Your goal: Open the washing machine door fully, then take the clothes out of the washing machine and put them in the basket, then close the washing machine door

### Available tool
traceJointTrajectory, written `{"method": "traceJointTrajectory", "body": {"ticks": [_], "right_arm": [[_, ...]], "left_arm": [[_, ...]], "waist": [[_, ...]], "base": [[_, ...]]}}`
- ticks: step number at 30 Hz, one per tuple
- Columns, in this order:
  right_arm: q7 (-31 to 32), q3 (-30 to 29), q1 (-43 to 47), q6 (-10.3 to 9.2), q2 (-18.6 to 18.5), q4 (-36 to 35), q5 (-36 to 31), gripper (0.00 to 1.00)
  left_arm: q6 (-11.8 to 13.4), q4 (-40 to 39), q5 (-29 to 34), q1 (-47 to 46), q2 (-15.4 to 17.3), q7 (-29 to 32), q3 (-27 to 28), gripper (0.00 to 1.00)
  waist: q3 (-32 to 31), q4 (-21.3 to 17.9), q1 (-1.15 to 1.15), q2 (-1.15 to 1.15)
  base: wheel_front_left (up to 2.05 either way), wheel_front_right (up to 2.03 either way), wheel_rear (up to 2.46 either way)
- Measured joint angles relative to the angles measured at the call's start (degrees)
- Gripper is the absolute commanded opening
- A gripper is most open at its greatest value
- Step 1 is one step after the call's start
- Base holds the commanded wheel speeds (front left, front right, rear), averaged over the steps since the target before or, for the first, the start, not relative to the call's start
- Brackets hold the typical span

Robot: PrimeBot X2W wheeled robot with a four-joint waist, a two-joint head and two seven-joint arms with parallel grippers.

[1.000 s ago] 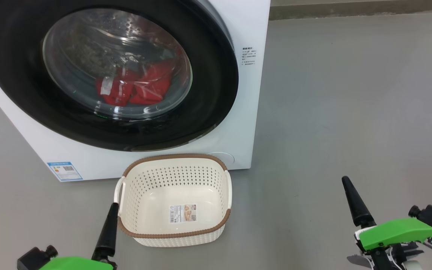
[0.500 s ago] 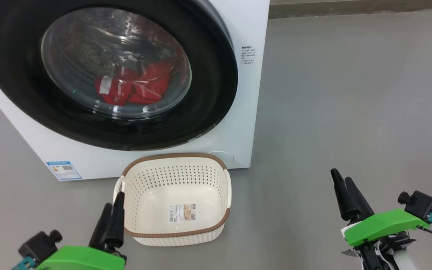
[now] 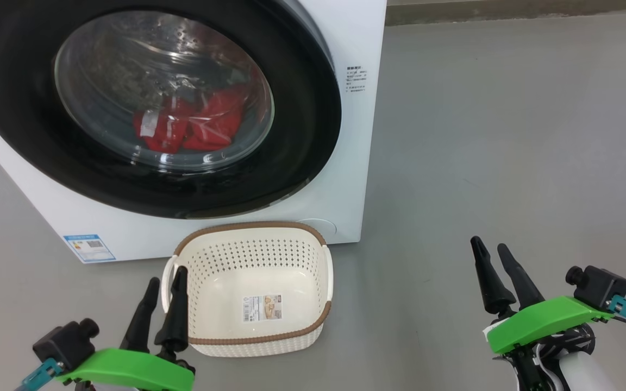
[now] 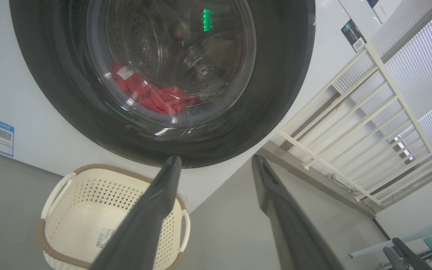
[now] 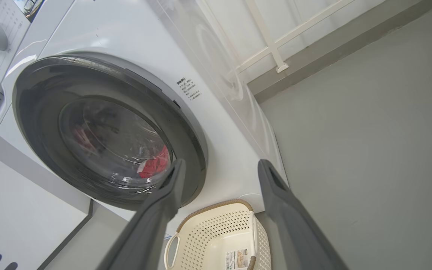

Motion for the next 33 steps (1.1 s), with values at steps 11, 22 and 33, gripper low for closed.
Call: {"method": "traceJointTrajectory", "body": {"ticks": [11, 22, 33], "right_arm": [[-1.78, 1.52, -1.48, 0.0, -0.22, 0.46, -8.03, 1.0], [-3.72, 2.43, -2.83, 0.0, -0.37, 0.65, -14.77, 1.0], [-5.35, 2.81, -3.31, 0.0, -0.55, 0.78, -22.59, 1.0]], "left_arm": [[0.99, 0.34, 7.86, -1.98, 0.05, -1.8, -1.37, 1.0], [1.49, 0.96, 15.19, -2.78, 0.26, -3.69, -2.35, 1.0], [2.01, 1.04, 22.64, -3.52, 0.41, -5.36, -3.92, 1.0]], "waist": [[-0.04, -0.21, 0.0, 0.0], [-0.39, -0.59, 0.0, 0.0], [-0.69, -0.65, 0.0, 0.0]], "base": [[0.0, 0.0, 0.0], [0.0, 0.0, 0.0], [0.0, 0.0, 0.0]]}}
